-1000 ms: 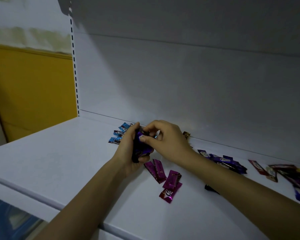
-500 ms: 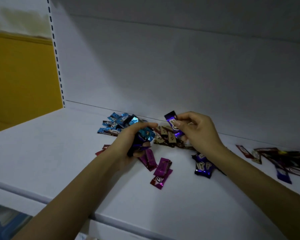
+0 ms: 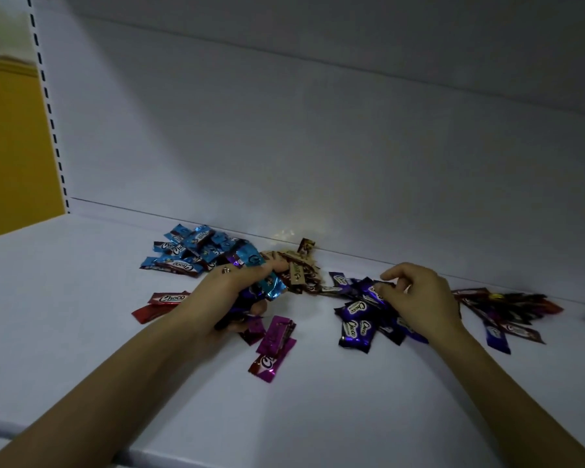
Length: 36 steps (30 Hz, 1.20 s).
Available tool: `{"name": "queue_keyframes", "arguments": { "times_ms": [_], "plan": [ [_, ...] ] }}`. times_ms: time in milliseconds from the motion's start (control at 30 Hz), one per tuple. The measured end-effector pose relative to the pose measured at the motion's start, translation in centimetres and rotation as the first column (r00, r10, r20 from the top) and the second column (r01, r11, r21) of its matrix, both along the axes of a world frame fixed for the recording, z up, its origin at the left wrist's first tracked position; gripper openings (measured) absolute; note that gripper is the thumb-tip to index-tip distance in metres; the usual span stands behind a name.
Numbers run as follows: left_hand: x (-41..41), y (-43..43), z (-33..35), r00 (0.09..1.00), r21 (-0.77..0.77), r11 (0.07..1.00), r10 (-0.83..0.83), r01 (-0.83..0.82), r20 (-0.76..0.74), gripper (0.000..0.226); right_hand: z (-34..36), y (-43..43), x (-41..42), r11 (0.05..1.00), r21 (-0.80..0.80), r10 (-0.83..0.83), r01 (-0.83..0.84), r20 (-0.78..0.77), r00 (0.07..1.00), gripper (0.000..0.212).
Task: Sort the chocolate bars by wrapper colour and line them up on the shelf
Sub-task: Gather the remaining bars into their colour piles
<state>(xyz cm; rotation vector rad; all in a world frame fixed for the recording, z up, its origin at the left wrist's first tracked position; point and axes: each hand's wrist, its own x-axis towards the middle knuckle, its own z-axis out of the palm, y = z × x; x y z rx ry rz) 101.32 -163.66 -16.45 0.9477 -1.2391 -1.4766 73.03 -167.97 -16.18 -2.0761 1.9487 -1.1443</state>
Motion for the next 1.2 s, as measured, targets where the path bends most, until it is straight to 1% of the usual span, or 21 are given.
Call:
{"name": "queue_keyframes", "arguments": {
  "times_ms": [67,100,167,233,300,367,433,467,533,633,767,833,867,933,967,1000,1033,1067,1100,1167,1200],
  "plan": [
    [-0.3,0.4,0.3,0.999,-0.011,1.0,0.011,-0.011,0.039,0.025,0.0,0.1,0.2,0.997,-0.074,-0.022,0.015,-0.087,0.996,0.01],
    [-0.4,0.6,0.3,0.998,-0.013,1.0,0.019,-0.019,0.059,0.025,0.1,0.3,0.5,0.994,-0.105,-0.01,0.001,-0.088,0.996,0.01],
    [-0.6,0.7,0.5,0.995,-0.003,0.999,0.039,-0.039,0.089,0.03,0.2,0.3,1.6,0.987,-0.144,0.059,-0.075,-0.113,0.992,0.007],
    [-0.7,0.8,0.6,0.995,0.002,0.999,0.047,-0.047,0.092,0.033,0.2,-0.3,2.8,0.98,-0.119,0.124,-0.161,-0.27,0.955,0.014],
    [-0.6,0.8,0.6,0.994,-0.003,0.999,0.053,-0.053,0.1,0.029,0.5,-1.3,4.0,0.979,0.001,0.188,-0.206,-0.415,0.89,0.028],
    [-0.5,0.7,0.7,0.994,-0.011,0.999,0.045,-0.044,0.102,0.028,0.4,-2.4,4.6,0.964,0.186,0.255,-0.189,-0.463,0.849,0.04],
    [-0.4,0.8,0.8,0.994,-0.021,0.999,0.032,-0.03,0.107,0.031,-0.1,-3.1,4.5,0.939,0.323,0.279,-0.121,-0.503,0.818,0.043],
    [-0.4,0.8,0.8,0.993,-0.025,0.999,0.028,-0.026,0.115,0.032,-0.3,-3.2,4.1,0.932,0.348,0.277,-0.099,-0.513,0.812,0.04],
    [-0.5,0.8,0.7,0.992,-0.022,1.0,0.025,-0.022,0.127,0.03,-0.4,-3.1,3.2,0.934,0.345,0.261,-0.091,-0.487,0.834,0.034],
    [-0.5,0.9,0.4,0.992,-0.02,1.0,0.016,-0.014,0.128,0.024,-0.5,-2.6,2.3,0.939,0.33,0.24,-0.094,-0.438,0.866,0.033],
    [-0.3,0.9,0.3,0.992,-0.035,0.999,0.01,-0.005,0.129,0.032,-0.8,-1.9,1.8,0.945,0.323,0.202,-0.056,-0.438,0.876,0.032],
    [-0.3,0.9,0.3,0.99,-0.035,0.999,0.019,-0.014,0.137,0.032,-0.7,-1.5,1.8,0.963,0.263,0.169,-0.048,-0.458,0.873,0.032],
    [-0.3,0.8,0.2,0.99,-0.031,0.999,0.026,-0.022,0.142,0.032,-0.7,-1.2,2.0,0.98,0.185,0.15,-0.072,-0.454,0.878,0.03],
    [-0.4,0.7,0.2,0.988,-0.019,0.999,0.042,-0.04,0.15,0.028,-0.5,-0.5,2.8,0.987,-0.019,0.14,-0.16,-0.391,0.91,0.021],
    [-0.4,0.7,0.2,0.986,-0.016,0.999,0.048,-0.046,0.158,0.026,-0.1,0.0,3.5,0.973,-0.092,0.17,-0.21,-0.327,0.93,0.016],
    [-0.5,0.7,0.2,0.986,-0.016,0.999,0.05,-0.048,0.161,0.026,0.5,0.6,4.5,0.957,-0.117,0.232,-0.266,-0.241,0.942,0.012],
    [-0.5,0.7,0.1,0.985,-0.019,0.999,0.052,-0.049,0.163,0.027,1.1,1.1,5.6,0.937,-0.101,0.32,-0.334,-0.135,0.938,0.01],
    [-0.6,0.7,0.1,0.985,-0.021,0.999,0.053,-0.05,0.165,0.026,1.8,1.8,6.9,0.906,-0.06,0.418,-0.418,-0.017,0.908,0.008],
    [-0.5,0.7,0.0,0.985,-0.022,0.999,0.053,-0.05,0.162,0.024,2.5,2.3,8.2,0.861,-0.013,0.507,-0.508,0.104,0.856,0.008],
    [-0.5,0.7,-0.1,0.988,-0.018,0.999,0.045,-0.043,0.15,0.016,3.3,2.9,10.4,0.771,0.084,0.585,-0.631,0.296,0.755,0.015],
    [-0.4,0.7,-0.1,0.988,-0.013,0.999,0.039,-0.037,0.152,0.013,3.5,3.1,11.3,0.747,0.123,0.587,-0.654,0.34,0.735,0.019]
  ]
}}
